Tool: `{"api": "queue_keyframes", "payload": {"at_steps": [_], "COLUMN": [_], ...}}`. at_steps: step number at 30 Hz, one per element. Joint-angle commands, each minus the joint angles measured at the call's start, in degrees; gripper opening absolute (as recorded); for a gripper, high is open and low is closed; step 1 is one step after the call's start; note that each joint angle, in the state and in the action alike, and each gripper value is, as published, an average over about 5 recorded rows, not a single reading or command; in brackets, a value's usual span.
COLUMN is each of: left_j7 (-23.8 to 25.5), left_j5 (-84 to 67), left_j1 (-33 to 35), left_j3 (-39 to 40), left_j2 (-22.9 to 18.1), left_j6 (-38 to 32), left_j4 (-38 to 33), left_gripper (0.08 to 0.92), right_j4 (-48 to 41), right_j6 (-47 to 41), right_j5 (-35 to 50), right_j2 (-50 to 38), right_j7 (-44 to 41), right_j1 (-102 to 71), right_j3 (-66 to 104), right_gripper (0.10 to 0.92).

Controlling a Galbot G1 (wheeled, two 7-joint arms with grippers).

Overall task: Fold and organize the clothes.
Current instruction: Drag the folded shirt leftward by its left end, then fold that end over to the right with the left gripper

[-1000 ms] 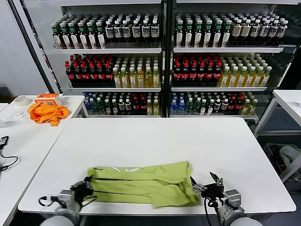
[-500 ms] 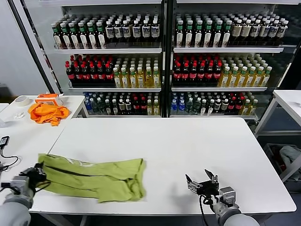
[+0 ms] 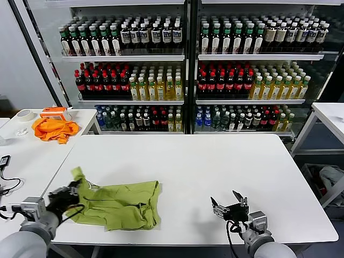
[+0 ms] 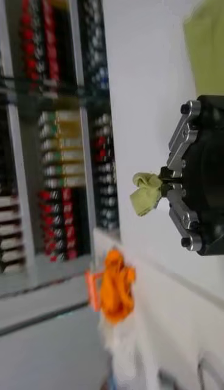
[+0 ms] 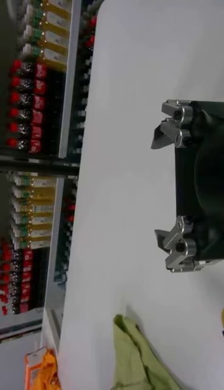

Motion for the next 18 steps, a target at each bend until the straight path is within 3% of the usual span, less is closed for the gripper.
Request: {"api": "queue_keyframes", "payload": {"at_steps": [1, 18], "left_j7": [1.9, 3.6], "left_j5": [-8.5, -2.9], "left_j1": [-6.9, -18.3], "left_j3": [11.4, 24.0], "left_j2": [-3.7, -7.1], "left_j6": [1.1, 0.4], "left_j4": [-1.7, 7.7], "left_gripper": [0.101, 0.101], "right_j4": [0.1, 2.7], "right_j6": [-0.1, -0.1], "right_j5": [-0.7, 3.9], "right_j2": [-0.1, -2.2], "right_j7": [0.1, -0.4], "right_j1": [0.4, 0.6], "right_j3": [-0.5, 9.1], "right_gripper": [0.823, 0.823]}}
